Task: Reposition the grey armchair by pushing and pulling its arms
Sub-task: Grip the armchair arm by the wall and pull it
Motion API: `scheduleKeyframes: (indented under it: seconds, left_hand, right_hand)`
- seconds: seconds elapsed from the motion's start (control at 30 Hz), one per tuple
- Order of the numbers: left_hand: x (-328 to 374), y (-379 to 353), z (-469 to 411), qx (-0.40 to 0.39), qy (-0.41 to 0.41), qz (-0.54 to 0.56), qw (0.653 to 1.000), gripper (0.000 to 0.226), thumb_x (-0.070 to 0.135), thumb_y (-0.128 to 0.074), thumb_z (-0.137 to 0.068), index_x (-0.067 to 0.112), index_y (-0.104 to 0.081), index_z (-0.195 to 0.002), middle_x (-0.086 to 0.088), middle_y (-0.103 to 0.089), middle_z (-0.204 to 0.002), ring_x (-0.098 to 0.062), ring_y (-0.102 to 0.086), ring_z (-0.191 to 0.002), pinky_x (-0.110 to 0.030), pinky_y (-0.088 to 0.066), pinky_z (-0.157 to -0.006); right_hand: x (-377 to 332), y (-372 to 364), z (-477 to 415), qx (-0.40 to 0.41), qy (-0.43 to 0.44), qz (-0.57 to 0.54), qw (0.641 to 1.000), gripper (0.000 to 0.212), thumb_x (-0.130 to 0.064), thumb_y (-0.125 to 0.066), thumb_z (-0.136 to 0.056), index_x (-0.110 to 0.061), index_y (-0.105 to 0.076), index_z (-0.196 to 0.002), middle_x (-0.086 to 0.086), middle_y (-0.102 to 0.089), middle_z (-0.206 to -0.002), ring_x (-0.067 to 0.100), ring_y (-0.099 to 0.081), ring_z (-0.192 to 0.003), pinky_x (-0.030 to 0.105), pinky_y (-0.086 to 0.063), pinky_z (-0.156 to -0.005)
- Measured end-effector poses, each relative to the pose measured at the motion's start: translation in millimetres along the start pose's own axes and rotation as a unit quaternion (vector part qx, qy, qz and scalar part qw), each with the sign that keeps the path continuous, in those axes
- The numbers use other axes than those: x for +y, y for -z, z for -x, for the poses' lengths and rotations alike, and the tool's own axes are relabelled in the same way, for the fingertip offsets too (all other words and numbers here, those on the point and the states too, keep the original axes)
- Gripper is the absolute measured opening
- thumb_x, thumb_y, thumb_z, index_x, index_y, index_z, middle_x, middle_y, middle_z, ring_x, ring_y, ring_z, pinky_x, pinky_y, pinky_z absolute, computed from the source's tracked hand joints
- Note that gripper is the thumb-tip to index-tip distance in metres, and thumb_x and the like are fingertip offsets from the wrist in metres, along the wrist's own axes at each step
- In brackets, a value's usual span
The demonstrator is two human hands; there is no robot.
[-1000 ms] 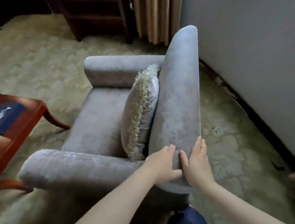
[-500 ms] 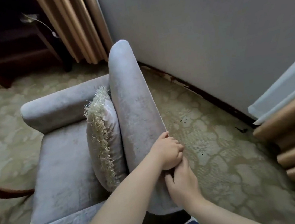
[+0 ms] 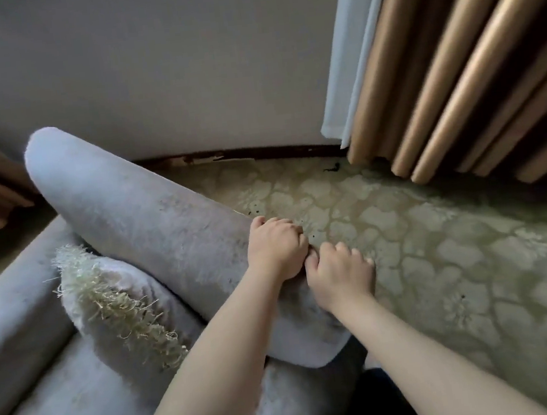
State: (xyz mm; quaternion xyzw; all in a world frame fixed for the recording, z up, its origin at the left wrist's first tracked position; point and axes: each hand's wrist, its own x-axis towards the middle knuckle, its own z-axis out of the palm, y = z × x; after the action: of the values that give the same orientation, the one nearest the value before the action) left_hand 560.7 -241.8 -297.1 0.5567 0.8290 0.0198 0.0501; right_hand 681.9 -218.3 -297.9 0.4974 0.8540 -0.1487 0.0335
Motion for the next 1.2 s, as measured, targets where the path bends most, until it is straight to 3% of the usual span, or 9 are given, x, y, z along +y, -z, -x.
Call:
scheduleKeyframes:
  seconds: [0.1, 0.27, 0.53, 0.77, 0.97, 1.2]
  left_hand:
    - [2, -4, 0, 0.024, 0.011, 0.000, 1.000, 0.035, 0.031, -0.031, -0.086, 0.023, -0.059, -0.067, 0.005, -0.066, -0.085, -0.016, -0.056, -0.089, -0.034, -0.028, -0.088]
    - [0, -7, 0, 0.028, 0.000, -0.020, 0.999, 0.034, 0.031, -0.031, -0.088, 0.022, -0.048, -0.059, 0.001, -0.065, -0.081, -0.019, -0.055, -0.082, -0.035, -0.028, -0.080]
    - [6, -3, 11, -0.032, -0.016, -0.094, 0.995, 0.041, 0.032, -0.025, -0.094, 0.018, -0.063, -0.098, -0.001, -0.063, -0.114, -0.023, -0.053, -0.110, -0.039, -0.030, -0.089]
    - [13, 0, 45, 0.002, -0.041, -0.103, 0.994, 0.042, 0.033, -0.024, -0.096, 0.016, -0.062, -0.100, -0.003, -0.063, -0.113, -0.024, -0.051, -0.110, -0.038, -0.029, -0.088]
    - [26, -5, 54, -0.010, -0.054, -0.091, 0.994, 0.037, 0.033, -0.026, -0.095, 0.020, -0.060, -0.086, -0.002, -0.064, -0.107, -0.022, -0.053, -0.105, -0.038, -0.028, -0.085]
    - [27, -21, 40, 0.086, -0.009, -0.029, 0.996, 0.038, 0.033, -0.031, -0.088, 0.021, -0.056, -0.062, 0.000, -0.065, -0.078, -0.019, -0.052, -0.082, -0.037, -0.026, -0.080]
  right_hand:
    - [3, -4, -1, 0.049, -0.007, -0.041, 0.998, 0.042, -0.035, -0.028, -0.094, -0.010, -0.061, -0.098, 0.011, -0.062, -0.104, 0.033, -0.058, -0.096, 0.037, -0.041, -0.074]
    - [-1, -12, -3, 0.077, -0.023, -0.016, 0.997, 0.048, -0.039, -0.027, -0.093, -0.010, -0.063, -0.100, 0.012, -0.063, -0.103, 0.033, -0.061, -0.092, 0.034, -0.033, -0.065]
    - [0, -6, 12, 0.066, -0.028, -0.020, 0.997, 0.055, -0.041, -0.020, -0.096, -0.008, -0.061, -0.111, 0.016, -0.062, -0.112, 0.033, -0.059, -0.099, 0.035, -0.034, -0.066]
    - [3, -5, 48, 0.095, -0.038, -0.017, 0.995, 0.055, -0.042, -0.021, -0.095, -0.007, -0.061, -0.112, 0.017, -0.062, -0.114, 0.034, -0.058, -0.102, 0.036, -0.035, -0.068]
    - [14, -10, 60, 0.092, -0.056, -0.020, 0.994, 0.054, -0.042, -0.022, -0.095, -0.008, -0.063, -0.106, 0.015, -0.064, -0.107, 0.033, -0.059, -0.094, 0.034, -0.034, -0.067]
    - [18, -20, 43, 0.155, -0.072, -0.023, 0.985, 0.047, -0.041, -0.030, -0.093, -0.010, -0.063, -0.081, 0.011, -0.064, -0.083, 0.026, -0.049, -0.067, 0.032, -0.034, -0.060]
